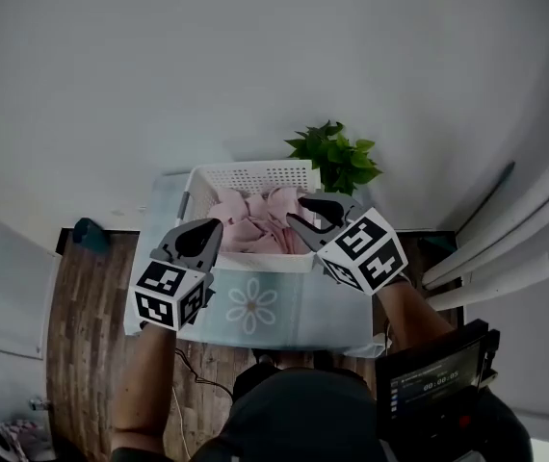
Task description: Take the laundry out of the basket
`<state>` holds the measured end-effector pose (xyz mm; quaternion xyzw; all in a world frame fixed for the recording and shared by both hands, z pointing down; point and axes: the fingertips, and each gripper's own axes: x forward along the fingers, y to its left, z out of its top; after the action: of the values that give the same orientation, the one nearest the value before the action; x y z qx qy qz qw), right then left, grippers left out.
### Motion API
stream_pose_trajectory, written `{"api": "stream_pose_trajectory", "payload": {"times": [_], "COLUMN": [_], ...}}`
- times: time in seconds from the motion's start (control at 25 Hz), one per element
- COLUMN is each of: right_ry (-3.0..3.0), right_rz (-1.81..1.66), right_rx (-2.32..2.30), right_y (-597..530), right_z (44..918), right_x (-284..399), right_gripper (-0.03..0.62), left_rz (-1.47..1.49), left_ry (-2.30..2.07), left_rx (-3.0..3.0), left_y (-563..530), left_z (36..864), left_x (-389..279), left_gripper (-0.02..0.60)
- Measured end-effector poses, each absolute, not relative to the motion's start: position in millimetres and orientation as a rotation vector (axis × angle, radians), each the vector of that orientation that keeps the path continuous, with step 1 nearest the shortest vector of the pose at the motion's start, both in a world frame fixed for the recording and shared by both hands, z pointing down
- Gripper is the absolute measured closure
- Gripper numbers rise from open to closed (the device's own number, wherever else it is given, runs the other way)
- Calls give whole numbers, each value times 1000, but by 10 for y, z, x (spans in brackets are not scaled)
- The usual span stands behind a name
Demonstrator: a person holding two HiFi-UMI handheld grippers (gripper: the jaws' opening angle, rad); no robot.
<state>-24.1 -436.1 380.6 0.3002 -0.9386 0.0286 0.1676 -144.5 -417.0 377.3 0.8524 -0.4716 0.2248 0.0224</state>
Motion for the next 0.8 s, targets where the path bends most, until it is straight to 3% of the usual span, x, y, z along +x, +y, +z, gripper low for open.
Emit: {"api": "stream_pose_trajectory", "payload": {"times": [0.2,0.28,0.52,0.64,0.8], "right_ry": [-2566,-2514,-2334,-2256,-2187], "right_rz": [71,90,127,146,184], "right_rx": [768,722,545,498,452], "right_y": [-4632,-4749,-5029,-5163,-5272], "right_z": [4105,4260,4830,5055,5304], "right_x": [-584,-694,-916,-959,-1026], "right_gripper": [406,363,209,170,157], "left_rz": [891,999,1247,1336,1427], "left_ry": [-1188,-1066,-718,-527,-418], "left_rx": [2681,2672,2665,2591,2540], "left_y": [-4579,-4720,-5012,-5057,-5160], "left_z": [4156,4388,4994,5306,5587], "left_x": [-1521,-1595,-1675,-1688,-1696], "left_gripper": [550,447,219,158,126]}}
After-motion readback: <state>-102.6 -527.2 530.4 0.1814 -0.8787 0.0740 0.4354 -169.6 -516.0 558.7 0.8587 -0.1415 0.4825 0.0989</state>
